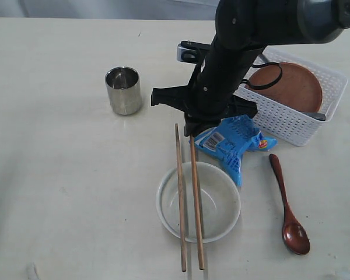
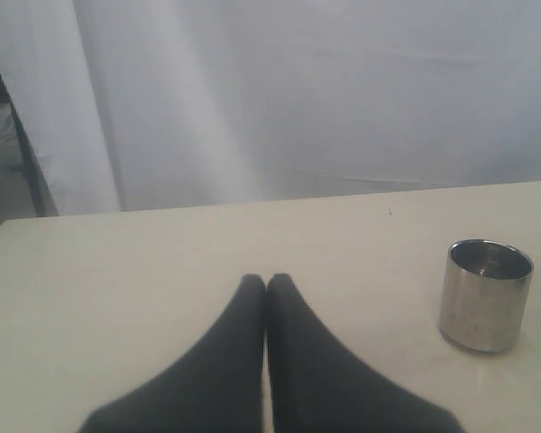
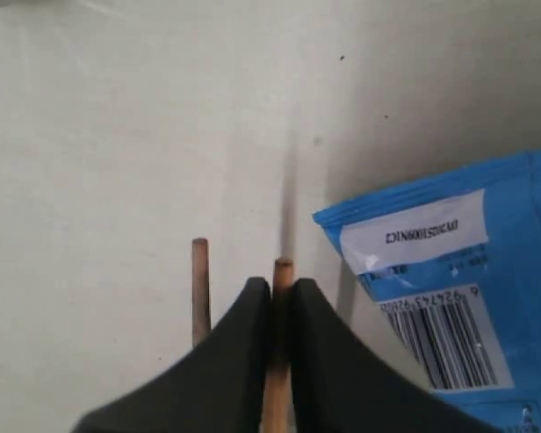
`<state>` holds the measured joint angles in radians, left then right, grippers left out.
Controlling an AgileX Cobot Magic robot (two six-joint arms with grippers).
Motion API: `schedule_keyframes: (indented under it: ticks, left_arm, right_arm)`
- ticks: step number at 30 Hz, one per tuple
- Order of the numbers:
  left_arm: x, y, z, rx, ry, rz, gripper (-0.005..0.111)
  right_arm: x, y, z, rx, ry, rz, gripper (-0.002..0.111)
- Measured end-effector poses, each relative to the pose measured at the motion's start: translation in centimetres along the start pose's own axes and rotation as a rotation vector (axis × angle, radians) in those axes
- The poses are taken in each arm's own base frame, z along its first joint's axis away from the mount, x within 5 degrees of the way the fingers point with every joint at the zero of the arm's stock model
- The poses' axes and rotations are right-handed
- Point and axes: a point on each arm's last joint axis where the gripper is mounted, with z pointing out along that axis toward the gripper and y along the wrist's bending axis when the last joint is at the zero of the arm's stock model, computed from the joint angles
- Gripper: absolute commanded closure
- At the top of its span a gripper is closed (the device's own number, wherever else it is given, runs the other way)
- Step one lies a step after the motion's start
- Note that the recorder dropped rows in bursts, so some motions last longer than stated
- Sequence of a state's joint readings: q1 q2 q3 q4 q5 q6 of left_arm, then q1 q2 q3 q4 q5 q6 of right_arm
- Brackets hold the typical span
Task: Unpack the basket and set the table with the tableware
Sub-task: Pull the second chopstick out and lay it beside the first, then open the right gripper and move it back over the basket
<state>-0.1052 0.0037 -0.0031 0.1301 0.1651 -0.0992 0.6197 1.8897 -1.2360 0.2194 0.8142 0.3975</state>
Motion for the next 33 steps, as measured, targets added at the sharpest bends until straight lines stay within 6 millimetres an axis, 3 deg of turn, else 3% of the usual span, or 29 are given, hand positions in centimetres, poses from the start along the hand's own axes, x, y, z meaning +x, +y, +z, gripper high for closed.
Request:
schedule_keyframes:
  ticks: [2, 11, 23, 27, 33]
  left_arm:
    - [0.0, 0.0, 0.0, 0.0, 0.0, 0.0, 0.107]
    - [0.0, 0.0, 0.0, 0.0, 0.0, 0.0, 0.107]
    - [0.0, 0.0, 0.0, 0.0, 0.0, 0.0, 0.107]
    - [0.0, 0.0, 0.0, 0.0, 0.0, 0.0, 0.107]
    - [0.0, 0.0, 0.0, 0.0, 0.0, 0.0, 0.107]
  right_arm:
    - [0.0, 0.0, 0.0, 0.0, 0.0, 0.0, 0.08]
    - [0.0, 0.1, -0.4, -0.004, -0.01, 0.0, 0.08]
    - [1.4, 0.2, -10.1, -0.054, -0.251, -0.105, 0.08]
    - [1.5, -1.7, -13.9, -0.014, -0.279, -0.149, 0.08]
    - [-1.6, -9.4, -17.8, 0.107, -0.22, -0.049, 0.08]
